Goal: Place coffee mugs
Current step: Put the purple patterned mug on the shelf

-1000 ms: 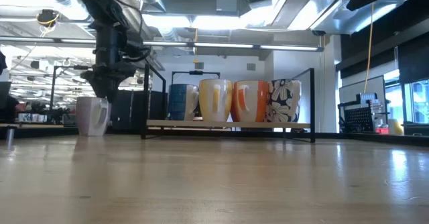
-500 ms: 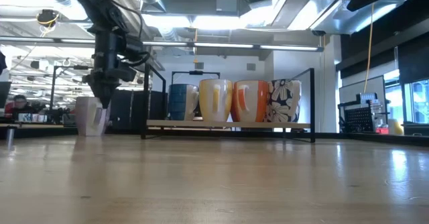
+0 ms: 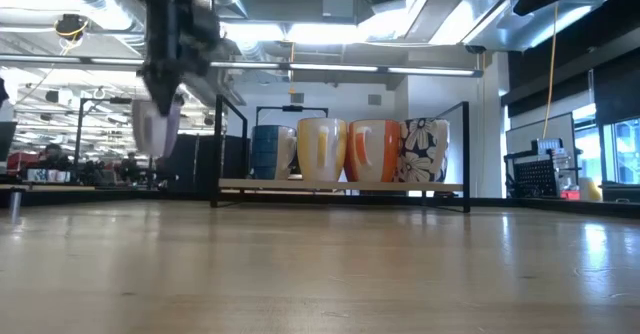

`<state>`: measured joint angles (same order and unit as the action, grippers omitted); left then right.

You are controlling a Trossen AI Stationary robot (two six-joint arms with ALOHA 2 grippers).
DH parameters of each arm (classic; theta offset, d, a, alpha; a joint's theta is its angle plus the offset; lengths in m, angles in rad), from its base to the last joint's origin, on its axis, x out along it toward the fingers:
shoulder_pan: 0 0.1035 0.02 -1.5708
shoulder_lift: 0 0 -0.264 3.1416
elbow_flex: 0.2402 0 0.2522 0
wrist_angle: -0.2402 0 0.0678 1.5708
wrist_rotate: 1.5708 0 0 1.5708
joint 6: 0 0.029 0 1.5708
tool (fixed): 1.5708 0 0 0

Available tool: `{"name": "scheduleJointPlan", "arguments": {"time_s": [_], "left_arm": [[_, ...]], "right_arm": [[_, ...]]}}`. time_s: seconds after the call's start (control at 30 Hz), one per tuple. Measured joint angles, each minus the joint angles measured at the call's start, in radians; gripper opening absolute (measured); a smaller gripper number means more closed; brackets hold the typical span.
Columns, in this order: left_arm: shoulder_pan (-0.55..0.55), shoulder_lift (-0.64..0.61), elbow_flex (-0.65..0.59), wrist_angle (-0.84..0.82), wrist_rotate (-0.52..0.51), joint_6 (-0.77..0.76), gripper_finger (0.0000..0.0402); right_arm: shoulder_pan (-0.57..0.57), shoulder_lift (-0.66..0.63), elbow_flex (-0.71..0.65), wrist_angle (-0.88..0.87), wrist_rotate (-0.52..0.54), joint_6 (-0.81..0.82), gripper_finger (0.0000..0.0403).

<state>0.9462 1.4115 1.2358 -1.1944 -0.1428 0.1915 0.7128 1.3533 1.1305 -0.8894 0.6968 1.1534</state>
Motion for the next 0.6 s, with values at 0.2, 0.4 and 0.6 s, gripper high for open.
{"name": "scheduleJointPlan", "arguments": {"time_s": [0.2, 0.4, 0.6], "left_arm": [[-0.053, -0.06, 0.221, -0.102, -0.025, 0.003, 0.0012], [-0.129, -0.071, 0.436, -0.132, 0.02, 0.001, 0.0012], [-0.25, -0.071, 0.551, -0.116, 0.077, -0.035, 0.0012]], "right_arm": [[0.0, 0.0, 0.0, 0.0, -0.002, -0.01, 0.0175], [0.0, 0.0, 0.0, 0.002, -0.016, -0.01, 0.0175], [0.0, 0.0, 0.0, 0.003, -0.018, -0.01, 0.0175]]}}
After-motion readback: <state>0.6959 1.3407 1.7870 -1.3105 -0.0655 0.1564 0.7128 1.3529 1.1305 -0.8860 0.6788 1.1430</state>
